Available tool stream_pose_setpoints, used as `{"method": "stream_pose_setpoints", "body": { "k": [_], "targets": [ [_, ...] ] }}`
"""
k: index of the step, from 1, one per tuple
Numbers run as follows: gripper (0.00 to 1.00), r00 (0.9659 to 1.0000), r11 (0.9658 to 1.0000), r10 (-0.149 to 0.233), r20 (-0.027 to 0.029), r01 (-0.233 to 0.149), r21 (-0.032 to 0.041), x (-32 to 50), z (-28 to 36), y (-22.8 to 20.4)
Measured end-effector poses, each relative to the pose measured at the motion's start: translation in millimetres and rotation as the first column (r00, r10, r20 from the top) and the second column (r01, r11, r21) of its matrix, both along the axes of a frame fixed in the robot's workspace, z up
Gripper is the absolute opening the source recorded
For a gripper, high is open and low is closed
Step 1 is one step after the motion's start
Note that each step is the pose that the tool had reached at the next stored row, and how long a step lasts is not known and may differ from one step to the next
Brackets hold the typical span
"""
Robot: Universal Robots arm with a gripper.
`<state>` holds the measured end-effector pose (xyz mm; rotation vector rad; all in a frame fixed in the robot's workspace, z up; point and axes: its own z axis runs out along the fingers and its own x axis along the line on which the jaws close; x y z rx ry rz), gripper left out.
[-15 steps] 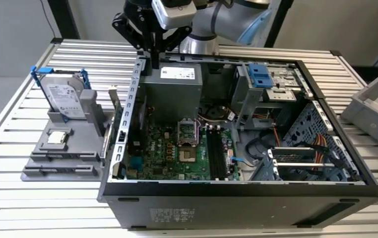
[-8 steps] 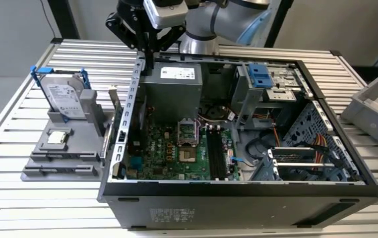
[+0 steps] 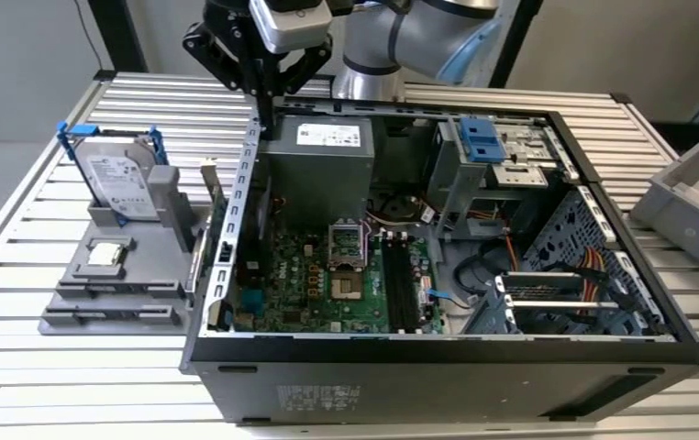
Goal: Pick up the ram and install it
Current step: 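Reach for the ram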
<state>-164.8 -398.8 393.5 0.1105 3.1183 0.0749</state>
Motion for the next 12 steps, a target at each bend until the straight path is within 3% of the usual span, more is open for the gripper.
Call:
{"method": "stream_pose_setpoints", "body": {
  "k": [12],
  "targets": [
    [0.00, 1.0000, 1.0000, 0.000, -0.0001, 0.000, 0.0000, -14.8, 0.0, 0.0]
  ]
}}
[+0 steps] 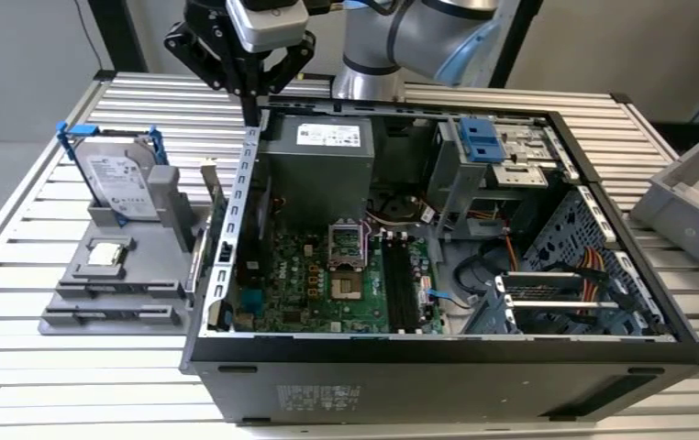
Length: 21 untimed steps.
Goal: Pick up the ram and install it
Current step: 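Reach for the ram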
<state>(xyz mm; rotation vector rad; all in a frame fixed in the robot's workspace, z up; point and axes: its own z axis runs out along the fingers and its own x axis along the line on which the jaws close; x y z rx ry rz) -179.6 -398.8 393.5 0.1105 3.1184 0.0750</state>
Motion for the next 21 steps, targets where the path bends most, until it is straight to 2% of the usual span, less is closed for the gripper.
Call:
{"method": "stream_pose_setpoints", "body": {
  "k": [21],
  "targets": [
    [0.00, 1.0000, 1.0000, 0.000, 0.0000, 0.000, 0.0000, -25.5, 0.0, 0.0]
  ]
}}
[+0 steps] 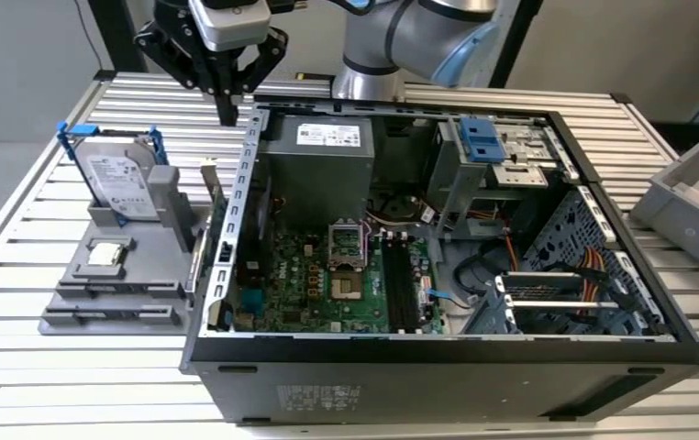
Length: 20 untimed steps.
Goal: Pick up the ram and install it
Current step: 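Reach for the ram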
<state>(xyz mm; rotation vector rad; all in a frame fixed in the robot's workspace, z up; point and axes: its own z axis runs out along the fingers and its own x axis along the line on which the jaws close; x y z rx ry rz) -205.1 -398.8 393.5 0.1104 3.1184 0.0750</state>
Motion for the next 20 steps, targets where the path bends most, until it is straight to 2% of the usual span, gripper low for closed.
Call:
{"method": "stream_pose_setpoints", "body": {
  "k": [20],
  "targets": [
    [0.00, 1.0000, 1.0000, 0.000, 0.0000, 0.000, 0.0000, -29.2, 0.0, 0.0]
  ]
}}
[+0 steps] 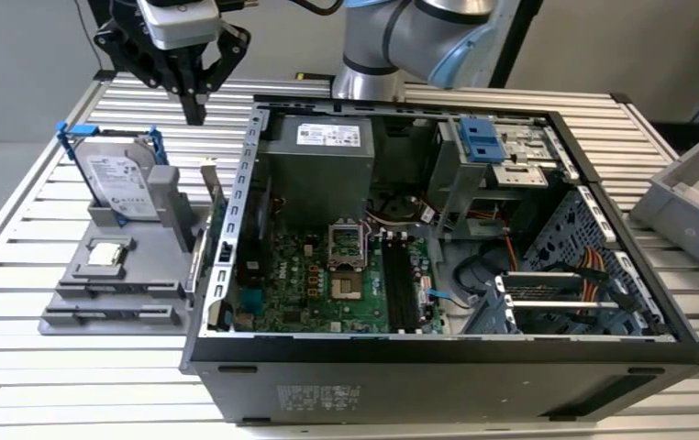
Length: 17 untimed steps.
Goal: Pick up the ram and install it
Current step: 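Reach for the ram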
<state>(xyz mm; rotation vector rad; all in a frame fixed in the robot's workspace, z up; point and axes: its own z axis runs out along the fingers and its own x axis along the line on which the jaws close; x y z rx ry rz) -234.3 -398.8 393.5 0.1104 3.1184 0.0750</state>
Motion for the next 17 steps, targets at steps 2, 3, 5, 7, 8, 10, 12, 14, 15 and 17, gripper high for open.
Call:
{"method": "stream_pose_setpoints", "body": {
  "k": [2, 3, 5, 7, 8, 10, 12, 14, 15, 17],
  "targets": [
    [0.00, 1.0000, 1.0000, 0.000, -0.0001, 0.000, -0.0001, -3.5, 0.0, 0.0],
    [0.00, 1.0000, 1.0000, 0.000, 0.0000, 0.000, 0.0000, -5.3, 0.0, 0.0],
    [0.00, 1.0000, 1.0000, 0.000, 0.0000, 0.000, 0.0000, -8.6, 0.0, 0.0],
    [0.00, 1.0000, 1.0000, 0.000, 0.0000, 0.000, 0.0000, -12.2, 0.0, 0.0],
    [0.00, 1.0000, 1.0000, 0.000, 0.0000, 0.000, 0.0000, -13.9, 0.0, 0.0],
    [0.00, 1.0000, 1.0000, 0.000, 0.0000, 0.000, 0.0000, -17.1, 0.0, 0.0],
    [0.00, 1.0000, 1.0000, 0.000, 0.0000, 0.000, 0.0000, -20.1, 0.0, 0.0],
    [0.00, 1.0000, 1.0000, 0.000, 0.0000, 0.000, 0.0000, -22.9, 0.0, 0.0],
    [0.00, 1.0000, 1.0000, 0.000, 0.0000, 0.000, -0.0001, -24.3, 0.0, 0.0],
    [0.00, 1.0000, 1.0000, 0.000, 0.0000, 0.000, 0.0000, -26.9, 0.0, 0.0]
  ]
}}
